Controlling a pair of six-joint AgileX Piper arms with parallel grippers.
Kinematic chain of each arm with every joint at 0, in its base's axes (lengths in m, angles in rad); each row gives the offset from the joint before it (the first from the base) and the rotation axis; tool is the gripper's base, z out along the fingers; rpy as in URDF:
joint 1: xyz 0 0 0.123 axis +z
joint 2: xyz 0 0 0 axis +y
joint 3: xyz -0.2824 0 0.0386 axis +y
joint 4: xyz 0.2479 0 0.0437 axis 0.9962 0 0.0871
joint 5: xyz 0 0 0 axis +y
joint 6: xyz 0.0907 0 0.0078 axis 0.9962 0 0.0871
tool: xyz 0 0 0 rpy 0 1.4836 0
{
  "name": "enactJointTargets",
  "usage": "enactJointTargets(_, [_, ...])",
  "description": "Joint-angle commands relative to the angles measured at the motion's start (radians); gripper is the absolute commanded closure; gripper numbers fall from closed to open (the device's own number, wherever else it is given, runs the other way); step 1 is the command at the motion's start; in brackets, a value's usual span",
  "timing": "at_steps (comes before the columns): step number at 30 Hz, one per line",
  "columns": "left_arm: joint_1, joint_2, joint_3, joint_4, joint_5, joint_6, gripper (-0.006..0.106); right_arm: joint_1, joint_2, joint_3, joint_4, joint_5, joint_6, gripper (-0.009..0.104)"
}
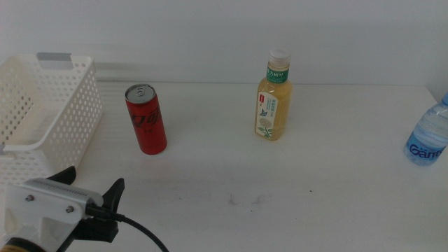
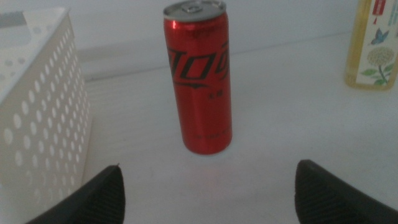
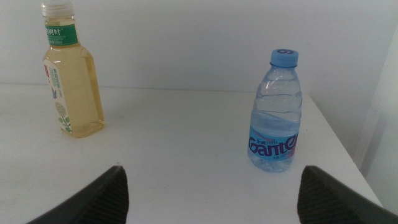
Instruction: Use arms to grab the bottles and put them into the dustbin to the left of the table.
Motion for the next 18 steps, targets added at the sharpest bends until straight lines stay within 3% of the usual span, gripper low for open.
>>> enactJointTargets(1, [-0.007,0.047,0.003,-0.004,-0.109,-0.016,0.007,-0.007,-0.005,0.003,-0.011,-0.013,-0.004,0.007])
enactJointTargets(18, [-0.007,0.077,-0.013,0.056,-0.114,-0.009,0.007,-0.007,-0.005,0.003,-0.011,-0.013,-0.004,0.007])
